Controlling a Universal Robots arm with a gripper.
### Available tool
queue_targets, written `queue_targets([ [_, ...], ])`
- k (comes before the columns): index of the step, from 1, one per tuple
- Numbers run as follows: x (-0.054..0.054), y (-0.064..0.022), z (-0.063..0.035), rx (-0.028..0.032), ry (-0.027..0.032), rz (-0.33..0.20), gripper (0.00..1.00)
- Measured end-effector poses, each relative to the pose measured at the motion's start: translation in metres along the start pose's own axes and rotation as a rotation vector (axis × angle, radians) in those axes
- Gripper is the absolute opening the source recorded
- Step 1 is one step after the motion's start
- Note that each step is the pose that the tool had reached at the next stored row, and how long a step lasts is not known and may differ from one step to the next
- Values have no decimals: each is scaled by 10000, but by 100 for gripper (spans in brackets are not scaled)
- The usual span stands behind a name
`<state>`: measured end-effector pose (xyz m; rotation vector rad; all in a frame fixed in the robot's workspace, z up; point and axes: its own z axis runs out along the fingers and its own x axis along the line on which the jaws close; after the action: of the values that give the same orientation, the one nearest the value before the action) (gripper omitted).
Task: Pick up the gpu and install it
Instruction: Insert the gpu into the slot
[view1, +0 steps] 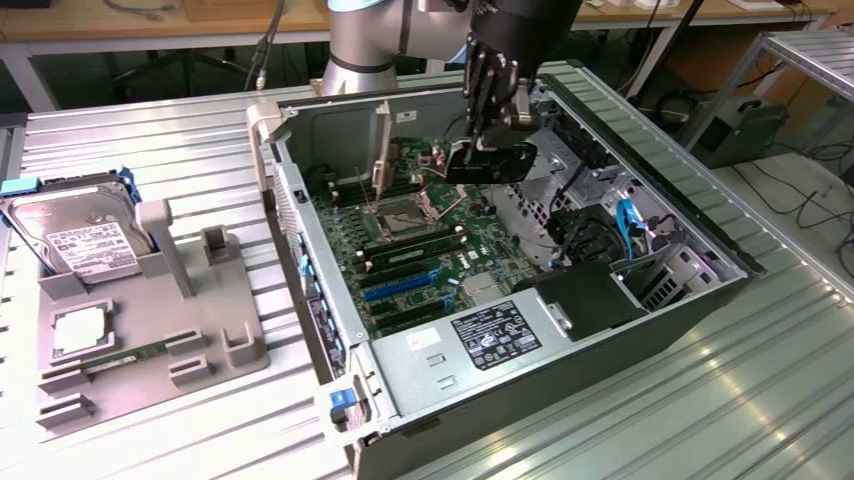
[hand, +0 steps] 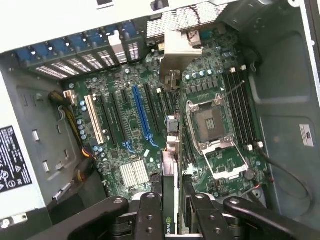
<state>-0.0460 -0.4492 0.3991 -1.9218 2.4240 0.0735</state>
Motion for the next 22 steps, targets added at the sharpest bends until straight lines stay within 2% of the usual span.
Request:
queue_targets([
  [10, 15, -2, 172, -137, 17, -1827, 26],
  [14, 96, 43, 268, -148, 16, -1966, 26],
  [22, 284, 245, 467, -152, 15, -2039, 26],
])
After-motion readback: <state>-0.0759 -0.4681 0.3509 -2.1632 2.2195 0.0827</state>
